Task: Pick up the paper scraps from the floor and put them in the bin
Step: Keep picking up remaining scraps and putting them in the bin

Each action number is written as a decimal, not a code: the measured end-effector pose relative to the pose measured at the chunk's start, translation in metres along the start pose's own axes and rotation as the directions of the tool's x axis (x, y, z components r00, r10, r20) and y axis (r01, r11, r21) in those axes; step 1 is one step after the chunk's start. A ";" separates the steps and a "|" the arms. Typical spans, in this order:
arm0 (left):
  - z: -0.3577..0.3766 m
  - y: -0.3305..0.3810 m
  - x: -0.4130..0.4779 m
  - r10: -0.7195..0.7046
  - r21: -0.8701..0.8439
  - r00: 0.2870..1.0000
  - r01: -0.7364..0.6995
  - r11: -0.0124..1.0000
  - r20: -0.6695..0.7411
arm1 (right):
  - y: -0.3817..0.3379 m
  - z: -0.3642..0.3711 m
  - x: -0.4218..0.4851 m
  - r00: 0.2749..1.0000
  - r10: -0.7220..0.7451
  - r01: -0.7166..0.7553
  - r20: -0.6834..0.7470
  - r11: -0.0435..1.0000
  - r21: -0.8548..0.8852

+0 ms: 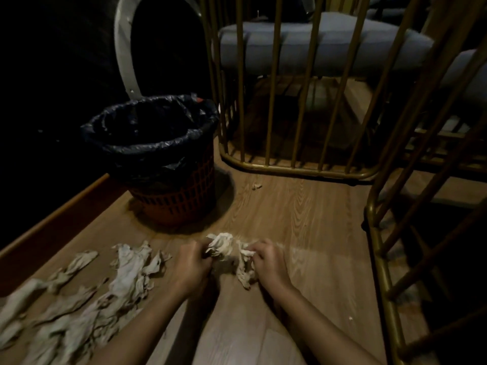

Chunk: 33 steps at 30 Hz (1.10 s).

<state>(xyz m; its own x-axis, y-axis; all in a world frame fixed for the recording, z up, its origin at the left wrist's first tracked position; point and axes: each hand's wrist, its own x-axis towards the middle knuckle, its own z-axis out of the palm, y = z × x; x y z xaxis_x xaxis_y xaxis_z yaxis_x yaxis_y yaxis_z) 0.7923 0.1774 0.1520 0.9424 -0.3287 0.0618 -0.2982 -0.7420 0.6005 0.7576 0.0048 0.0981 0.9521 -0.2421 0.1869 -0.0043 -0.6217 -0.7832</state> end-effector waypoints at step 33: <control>-0.084 0.068 0.121 0.483 0.232 0.858 -0.441 0.867 -0.175 | -0.114 -0.054 0.224 0.983 -0.036 0.076 -0.178 0.971 0.227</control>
<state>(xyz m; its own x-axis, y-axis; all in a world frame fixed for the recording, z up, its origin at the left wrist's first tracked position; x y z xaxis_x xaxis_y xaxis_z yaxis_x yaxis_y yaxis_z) 0.8990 0.1363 0.2678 0.6906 -0.5382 0.4832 -0.7095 -0.6336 0.3085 0.9553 -0.0186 0.2615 0.8821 -0.3484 0.3171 0.1377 -0.4531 -0.8808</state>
